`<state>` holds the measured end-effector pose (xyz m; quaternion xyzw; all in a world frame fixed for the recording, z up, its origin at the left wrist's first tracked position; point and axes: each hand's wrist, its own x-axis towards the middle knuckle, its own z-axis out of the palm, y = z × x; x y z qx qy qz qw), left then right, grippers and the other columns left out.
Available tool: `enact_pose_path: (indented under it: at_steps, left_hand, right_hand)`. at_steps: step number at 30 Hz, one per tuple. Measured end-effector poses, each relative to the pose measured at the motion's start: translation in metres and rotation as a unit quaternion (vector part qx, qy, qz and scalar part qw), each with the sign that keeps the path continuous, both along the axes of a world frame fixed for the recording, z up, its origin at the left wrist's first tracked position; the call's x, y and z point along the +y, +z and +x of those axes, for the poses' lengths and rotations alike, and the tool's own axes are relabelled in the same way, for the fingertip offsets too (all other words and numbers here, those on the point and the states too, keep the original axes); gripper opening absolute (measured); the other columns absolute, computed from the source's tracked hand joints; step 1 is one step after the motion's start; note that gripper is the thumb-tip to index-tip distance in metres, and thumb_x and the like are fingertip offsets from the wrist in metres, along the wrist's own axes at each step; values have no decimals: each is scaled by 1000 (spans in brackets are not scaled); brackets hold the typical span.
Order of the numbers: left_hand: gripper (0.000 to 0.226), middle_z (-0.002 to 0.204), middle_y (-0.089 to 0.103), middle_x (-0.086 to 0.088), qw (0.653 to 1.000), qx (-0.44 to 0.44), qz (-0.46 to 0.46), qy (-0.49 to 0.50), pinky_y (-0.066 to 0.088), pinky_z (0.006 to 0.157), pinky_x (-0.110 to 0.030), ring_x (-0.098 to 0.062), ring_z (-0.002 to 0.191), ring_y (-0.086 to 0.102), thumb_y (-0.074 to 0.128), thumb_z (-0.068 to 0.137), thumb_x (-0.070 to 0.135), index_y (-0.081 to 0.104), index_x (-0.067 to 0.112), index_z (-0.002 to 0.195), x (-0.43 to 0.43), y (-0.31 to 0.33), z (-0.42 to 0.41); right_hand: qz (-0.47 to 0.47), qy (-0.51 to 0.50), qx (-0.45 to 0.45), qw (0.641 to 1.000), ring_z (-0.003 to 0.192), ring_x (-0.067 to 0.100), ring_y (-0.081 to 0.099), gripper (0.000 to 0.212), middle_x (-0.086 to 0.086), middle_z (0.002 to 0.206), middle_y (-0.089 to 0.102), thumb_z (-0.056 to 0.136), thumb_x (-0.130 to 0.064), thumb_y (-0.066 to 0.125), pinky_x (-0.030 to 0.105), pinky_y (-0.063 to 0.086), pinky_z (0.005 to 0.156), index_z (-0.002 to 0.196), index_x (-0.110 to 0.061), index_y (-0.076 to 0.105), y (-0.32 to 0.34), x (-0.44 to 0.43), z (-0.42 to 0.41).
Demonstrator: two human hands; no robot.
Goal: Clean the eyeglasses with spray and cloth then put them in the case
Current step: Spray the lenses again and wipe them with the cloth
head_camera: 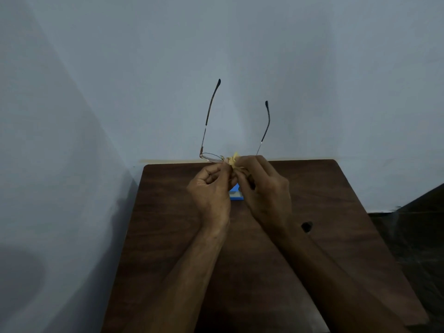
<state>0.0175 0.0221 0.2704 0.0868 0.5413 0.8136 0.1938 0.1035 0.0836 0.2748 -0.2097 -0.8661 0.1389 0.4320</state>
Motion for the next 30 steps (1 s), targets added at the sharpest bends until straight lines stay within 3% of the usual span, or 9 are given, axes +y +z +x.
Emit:
enact_pose_path:
  at_steps: [5,8,15,19,24,26,30]
  left_hand:
    - [8,77,79,-9,1000,16,-15,8,65,67,-29,-20,71,79,76,92,4,79,-1,98,0,0,-2]
    - [5,73,79,-4,1000,11,-16,11,64,64,-26,-17,67,78,75,92,1,78,1,96,1,-1,-1]
    - [15,74,79,3,998,47,-32,10,63,65,-23,-17,73,79,75,92,4,77,18,88,0,1,-2]
    - [6,83,80,-7,999,39,-33,7,67,72,-36,-26,79,80,74,93,6,78,9,96,1,-2,-7]
    - [12,74,79,3,998,45,-30,10,63,65,-24,-16,72,79,73,94,4,76,14,90,1,-1,-8]
    - [5,79,81,-1,999,28,-27,7,65,69,-27,-20,77,80,74,93,6,77,9,96,2,-4,-11]
    - [17,89,80,-14,1000,-1,-31,-1,67,75,-39,-26,82,80,74,94,10,77,-3,105,4,-9,-12]
  right_hand:
    - [-36,-28,8,999,81,10,62,8,0,102,67,98,-10,72,37,56,65,106,-8,70,-13,16,12]
    - [-20,-4,19,1000,80,12,64,7,2,102,68,97,-7,72,35,57,65,104,-6,70,-7,8,1]
    - [-4,-3,6,1000,78,17,66,12,5,103,69,99,-13,71,37,59,63,107,-4,70,-13,20,7]
    - [5,15,1,1000,77,16,66,11,5,106,68,98,-8,68,35,59,64,108,-5,68,-8,16,-3]
    - [0,17,7,1000,77,14,65,10,3,104,70,99,-10,68,35,58,64,108,-5,70,-12,20,2]
    - [5,0,7,1000,78,14,65,10,3,102,69,101,-12,66,36,57,64,107,-6,70,-14,26,7]
    - [19,5,10,1000,87,16,66,9,3,103,70,101,-11,67,37,58,72,109,-6,70,-15,26,4]
